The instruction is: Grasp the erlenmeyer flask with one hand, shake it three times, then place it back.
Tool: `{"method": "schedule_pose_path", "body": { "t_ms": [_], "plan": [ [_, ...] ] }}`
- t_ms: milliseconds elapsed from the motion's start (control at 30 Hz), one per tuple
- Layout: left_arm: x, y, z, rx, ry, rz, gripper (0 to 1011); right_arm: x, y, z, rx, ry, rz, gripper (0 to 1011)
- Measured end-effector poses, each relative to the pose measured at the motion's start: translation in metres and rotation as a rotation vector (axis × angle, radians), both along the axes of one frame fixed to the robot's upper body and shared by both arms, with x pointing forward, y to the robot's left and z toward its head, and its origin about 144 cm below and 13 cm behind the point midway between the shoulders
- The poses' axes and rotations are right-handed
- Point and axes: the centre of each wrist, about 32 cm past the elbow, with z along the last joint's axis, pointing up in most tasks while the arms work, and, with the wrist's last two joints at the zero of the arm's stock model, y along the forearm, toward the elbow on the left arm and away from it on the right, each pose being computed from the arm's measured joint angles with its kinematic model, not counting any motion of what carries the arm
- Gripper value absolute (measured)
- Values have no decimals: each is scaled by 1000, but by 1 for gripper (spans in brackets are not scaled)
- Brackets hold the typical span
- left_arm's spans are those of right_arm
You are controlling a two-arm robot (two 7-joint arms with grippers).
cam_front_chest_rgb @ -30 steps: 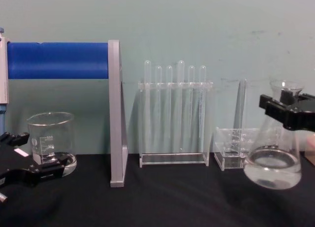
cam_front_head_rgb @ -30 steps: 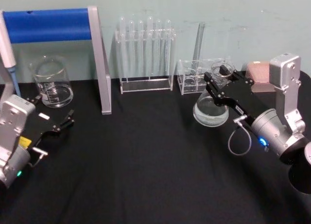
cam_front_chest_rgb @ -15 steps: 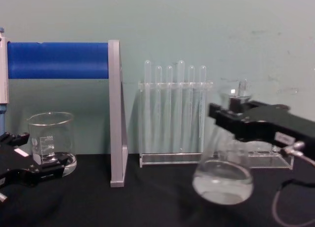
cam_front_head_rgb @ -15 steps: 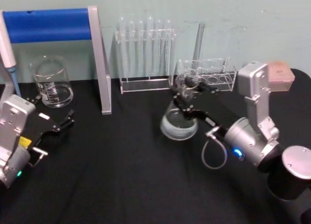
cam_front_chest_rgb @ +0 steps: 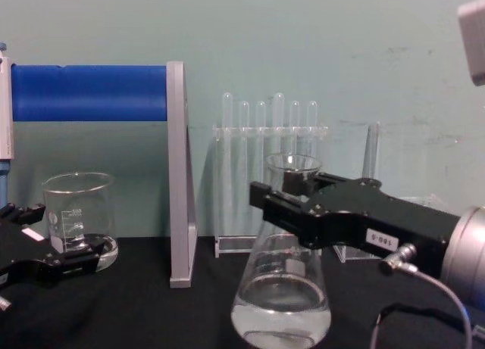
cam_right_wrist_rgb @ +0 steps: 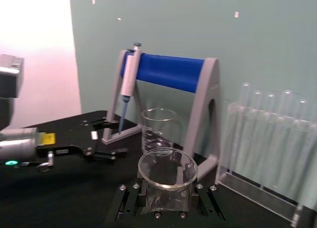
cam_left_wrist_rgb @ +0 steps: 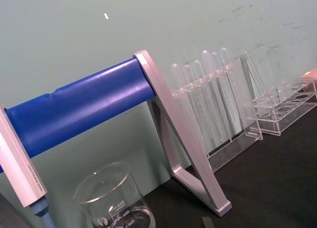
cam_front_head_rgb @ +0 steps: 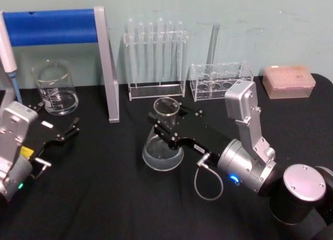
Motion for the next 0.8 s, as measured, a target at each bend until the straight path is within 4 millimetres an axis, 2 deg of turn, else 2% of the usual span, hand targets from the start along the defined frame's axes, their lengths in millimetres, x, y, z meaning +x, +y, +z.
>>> {"method": "schedule_pose_path", "body": {
  "t_ms": [467,800],
  "plan": [
    [0,0,0,0,0,0,1001,-2,4,1,-7,-12,70,449],
    [0,0,0,0,0,0,1001,6,-10,1,-5,-18,-20,449]
  ]
}}
